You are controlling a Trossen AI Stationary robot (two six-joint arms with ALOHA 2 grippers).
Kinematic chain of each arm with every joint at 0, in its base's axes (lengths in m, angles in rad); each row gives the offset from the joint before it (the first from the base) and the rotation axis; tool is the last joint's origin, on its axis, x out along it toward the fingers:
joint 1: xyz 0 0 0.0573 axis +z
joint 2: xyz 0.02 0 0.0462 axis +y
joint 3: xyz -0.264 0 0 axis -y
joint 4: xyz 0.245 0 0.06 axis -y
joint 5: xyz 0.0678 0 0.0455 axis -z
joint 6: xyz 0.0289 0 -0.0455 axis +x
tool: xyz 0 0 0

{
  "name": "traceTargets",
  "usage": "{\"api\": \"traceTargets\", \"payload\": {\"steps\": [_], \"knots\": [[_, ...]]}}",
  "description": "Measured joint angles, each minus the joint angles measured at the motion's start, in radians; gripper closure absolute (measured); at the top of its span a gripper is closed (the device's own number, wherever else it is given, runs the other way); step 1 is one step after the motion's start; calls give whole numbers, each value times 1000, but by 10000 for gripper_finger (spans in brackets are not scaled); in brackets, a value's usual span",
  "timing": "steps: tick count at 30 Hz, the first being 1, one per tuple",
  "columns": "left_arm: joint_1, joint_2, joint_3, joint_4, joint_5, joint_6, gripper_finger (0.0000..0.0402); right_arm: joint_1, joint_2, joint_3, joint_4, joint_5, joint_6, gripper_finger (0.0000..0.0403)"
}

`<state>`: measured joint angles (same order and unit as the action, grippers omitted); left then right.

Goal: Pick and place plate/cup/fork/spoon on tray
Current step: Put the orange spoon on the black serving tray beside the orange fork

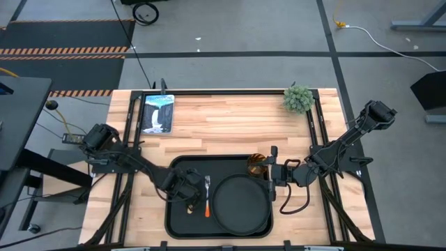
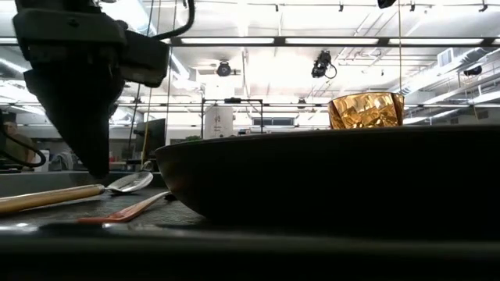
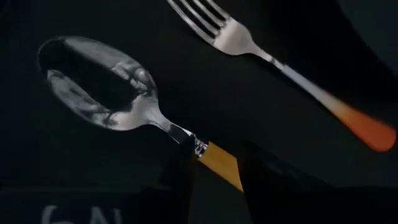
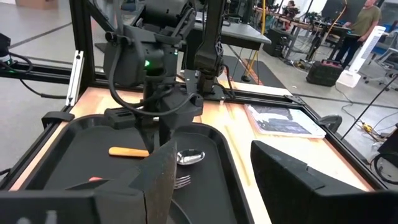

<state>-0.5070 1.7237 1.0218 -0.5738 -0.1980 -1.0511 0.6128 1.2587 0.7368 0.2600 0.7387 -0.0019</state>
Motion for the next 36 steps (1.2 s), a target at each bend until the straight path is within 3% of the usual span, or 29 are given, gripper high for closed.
{"api": "traceTargets", "payload": {"steps": [6, 15, 26, 36], "knots": [[39, 0, 0, -33, 98, 103, 276, 0, 0, 0, 0, 0, 2, 190], [57, 0, 0, -106, 105, 271, 276, -2, 0, 0, 0, 0, 3, 190], [38, 18, 0, -113, -1, 456, 276, -2, 0, 0, 1, 0, 10, 190], [11, 43, -1, -62, -27, 468, 276, -2, 0, 0, 14, 0, 8, 190]]}}
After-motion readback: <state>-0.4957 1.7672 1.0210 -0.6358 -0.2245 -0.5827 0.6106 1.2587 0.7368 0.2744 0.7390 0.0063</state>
